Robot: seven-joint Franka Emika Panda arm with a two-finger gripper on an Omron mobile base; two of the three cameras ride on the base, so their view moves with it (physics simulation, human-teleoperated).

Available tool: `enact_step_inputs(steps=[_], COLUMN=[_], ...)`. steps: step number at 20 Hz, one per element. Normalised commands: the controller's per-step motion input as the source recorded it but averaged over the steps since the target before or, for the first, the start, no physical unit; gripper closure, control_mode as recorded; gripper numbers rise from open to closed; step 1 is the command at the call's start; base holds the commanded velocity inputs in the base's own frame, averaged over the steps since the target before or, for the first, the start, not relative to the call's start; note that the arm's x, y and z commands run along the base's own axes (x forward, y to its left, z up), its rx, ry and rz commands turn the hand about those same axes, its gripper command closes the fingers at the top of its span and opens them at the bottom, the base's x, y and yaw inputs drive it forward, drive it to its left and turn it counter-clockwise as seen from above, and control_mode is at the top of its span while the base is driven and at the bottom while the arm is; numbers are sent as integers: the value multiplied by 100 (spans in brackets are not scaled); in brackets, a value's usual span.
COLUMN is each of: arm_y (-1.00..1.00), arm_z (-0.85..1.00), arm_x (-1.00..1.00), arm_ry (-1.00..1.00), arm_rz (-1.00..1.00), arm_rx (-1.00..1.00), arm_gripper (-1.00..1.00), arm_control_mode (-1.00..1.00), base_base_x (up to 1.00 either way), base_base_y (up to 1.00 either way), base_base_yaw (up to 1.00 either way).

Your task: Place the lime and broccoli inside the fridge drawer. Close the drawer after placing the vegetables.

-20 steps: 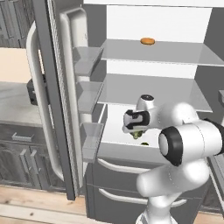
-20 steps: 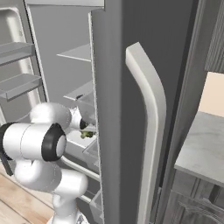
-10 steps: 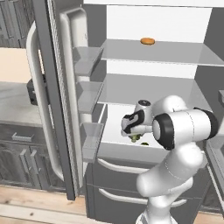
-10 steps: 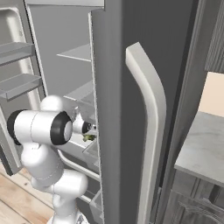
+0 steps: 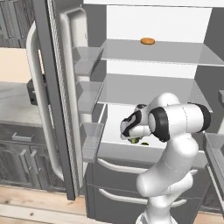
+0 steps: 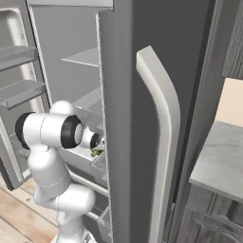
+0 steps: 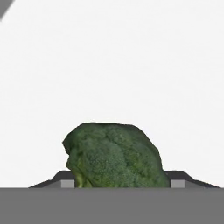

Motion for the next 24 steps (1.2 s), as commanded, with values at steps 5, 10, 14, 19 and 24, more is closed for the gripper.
enact_step_inputs(steps=[5,10,14,19,24], arm_y=[0,0,0,0,0], arm_z=[-13,19,60,72,89], arm_x=[1,-2,-12,-45,-78], arm_ry=[0,-5,-13,-21,-23], arm_rz=[-1,-2,-2,0,0], arm_rx=[0,0,0,0,0], arm_gripper=[-100,-100,-100,-100,-100], arm_control_mode=[-100,-100,-100,-100,-100], base_base_x=[0,0,0,0,0], base_base_y=[0,0,0,0,0], base_base_yaw=[0,0,0,0,0])
